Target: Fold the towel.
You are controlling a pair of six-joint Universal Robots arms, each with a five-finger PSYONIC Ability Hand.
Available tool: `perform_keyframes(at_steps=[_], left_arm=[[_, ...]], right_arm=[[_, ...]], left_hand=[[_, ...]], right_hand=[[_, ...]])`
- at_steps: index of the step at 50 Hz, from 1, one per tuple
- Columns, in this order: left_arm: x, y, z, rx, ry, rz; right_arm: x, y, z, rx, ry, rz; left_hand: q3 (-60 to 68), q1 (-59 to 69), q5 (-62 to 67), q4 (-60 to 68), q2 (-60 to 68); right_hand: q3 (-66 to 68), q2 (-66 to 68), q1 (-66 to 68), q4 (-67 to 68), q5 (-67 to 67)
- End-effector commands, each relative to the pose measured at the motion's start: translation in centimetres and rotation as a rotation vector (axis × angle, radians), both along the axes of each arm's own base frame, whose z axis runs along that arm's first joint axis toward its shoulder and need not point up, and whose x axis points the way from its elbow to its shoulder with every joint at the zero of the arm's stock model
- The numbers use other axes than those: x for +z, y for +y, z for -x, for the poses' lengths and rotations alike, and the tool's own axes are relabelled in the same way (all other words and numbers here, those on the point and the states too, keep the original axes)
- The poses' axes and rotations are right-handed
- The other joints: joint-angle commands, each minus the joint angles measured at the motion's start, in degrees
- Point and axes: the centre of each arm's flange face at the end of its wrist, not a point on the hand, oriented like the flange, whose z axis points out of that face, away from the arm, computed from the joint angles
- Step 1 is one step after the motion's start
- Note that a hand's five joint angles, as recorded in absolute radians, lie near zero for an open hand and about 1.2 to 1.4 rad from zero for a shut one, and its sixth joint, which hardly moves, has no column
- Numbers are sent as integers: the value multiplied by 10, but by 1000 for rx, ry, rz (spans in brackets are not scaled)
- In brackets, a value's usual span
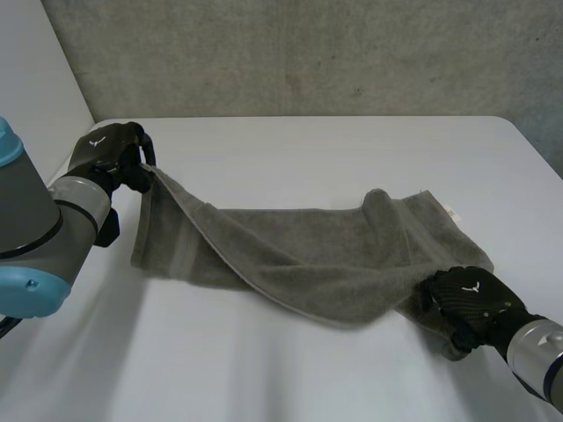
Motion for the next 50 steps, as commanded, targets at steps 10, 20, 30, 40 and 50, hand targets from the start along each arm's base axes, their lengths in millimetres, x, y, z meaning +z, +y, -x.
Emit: perform_keyframes(at_steps=[10, 20, 30, 40, 50], left_arm=[[-4, -1, 1, -1, -1, -2], [-4, -1, 1, -1, -1, -2], [0, 1, 1, -2, -2, 0], [66, 32, -12, 3, 16, 120], [107, 61, -39, 49, 29, 210]], right_arm=[[-14, -29, 3, -64, 25, 101], [-18, -35, 8, -109, 44, 105], [-4, -50, 13, -142, 63, 183], [169, -47, 16, -148, -3, 589], [212, -41, 28, -90, -7, 473]], left_hand=[[-86, -21, -151, -69, -63], [-86, -21, -151, -69, -63], [-86, -21, -151, -69, -63], [-86, -21, -151, -69, -63], [-86, -21, -151, -69, -63]], right_hand=[[107, 100, 108, 107, 112], [159, 152, 160, 159, 164], [445, 438, 446, 445, 450], [445, 438, 446, 445, 450], [445, 438, 446, 445, 450]])
